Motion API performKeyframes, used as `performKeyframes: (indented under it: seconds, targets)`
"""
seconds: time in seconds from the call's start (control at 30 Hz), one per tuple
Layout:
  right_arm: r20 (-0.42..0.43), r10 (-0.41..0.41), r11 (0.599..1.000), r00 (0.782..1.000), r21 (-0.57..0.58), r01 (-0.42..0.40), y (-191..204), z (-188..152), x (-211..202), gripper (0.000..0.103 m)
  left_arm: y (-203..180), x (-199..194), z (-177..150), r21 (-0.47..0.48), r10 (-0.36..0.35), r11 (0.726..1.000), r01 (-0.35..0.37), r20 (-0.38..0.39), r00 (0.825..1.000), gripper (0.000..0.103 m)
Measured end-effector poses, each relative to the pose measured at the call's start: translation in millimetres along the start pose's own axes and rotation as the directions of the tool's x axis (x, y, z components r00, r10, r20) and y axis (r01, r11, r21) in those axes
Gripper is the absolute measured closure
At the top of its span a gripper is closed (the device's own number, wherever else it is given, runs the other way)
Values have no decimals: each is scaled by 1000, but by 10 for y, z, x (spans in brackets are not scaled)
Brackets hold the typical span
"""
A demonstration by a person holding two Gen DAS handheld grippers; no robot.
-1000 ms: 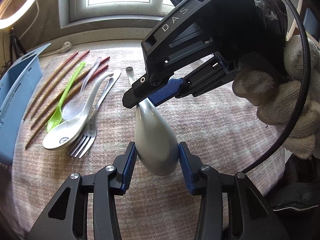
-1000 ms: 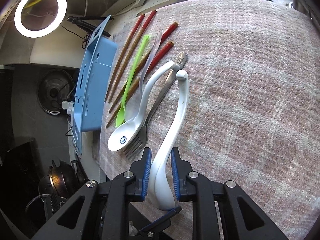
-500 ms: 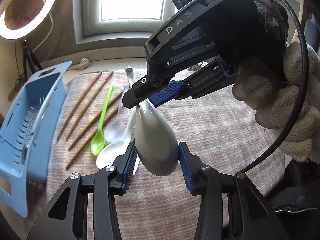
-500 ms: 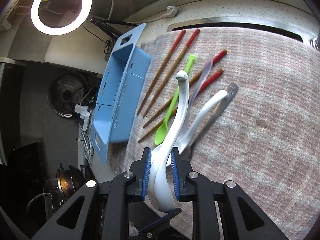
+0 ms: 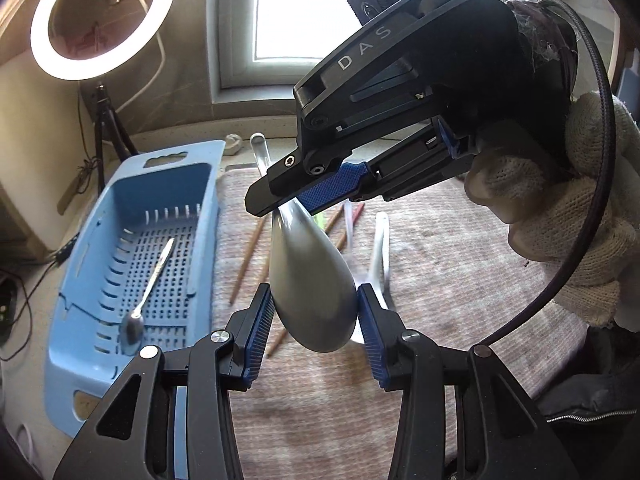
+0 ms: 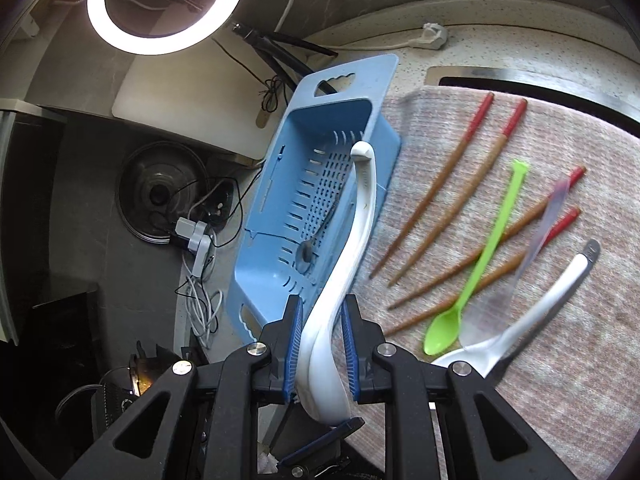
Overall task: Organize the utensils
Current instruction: 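Lower the white ceramic spoon into the blue drainer and open the left tool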
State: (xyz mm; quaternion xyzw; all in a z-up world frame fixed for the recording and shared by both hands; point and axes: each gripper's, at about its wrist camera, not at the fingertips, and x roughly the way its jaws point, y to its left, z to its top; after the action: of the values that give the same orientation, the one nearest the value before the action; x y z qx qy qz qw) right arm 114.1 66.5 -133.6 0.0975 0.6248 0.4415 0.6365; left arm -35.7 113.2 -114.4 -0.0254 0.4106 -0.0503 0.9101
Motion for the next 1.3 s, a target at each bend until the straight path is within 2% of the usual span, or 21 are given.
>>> performKeyframes:
  seconds: [0.3, 0.77, 1.1, 1.3]
  targets:
    - [-11, 12, 1000, 1000, -19, -12, 342, 254, 408, 85, 513, -103, -15, -19, 21, 1000, -21, 1, 1000, 62]
    - [-46, -8, 999, 999, -44, 6, 646, 580, 893, 85, 1017, -112, -86, -60, 40, 997, -41, -12, 999, 62]
    - [-80, -14, 1000, 997, -4, 14, 568, 735, 1370, 85, 1308, 91, -116, -76, 43, 996, -50, -82, 996, 62]
    - [-87, -29, 1000, 996, -3, 29, 518, 793, 1512, 85, 1385, 192, -155, -70, 52, 996, -60, -118, 992, 62]
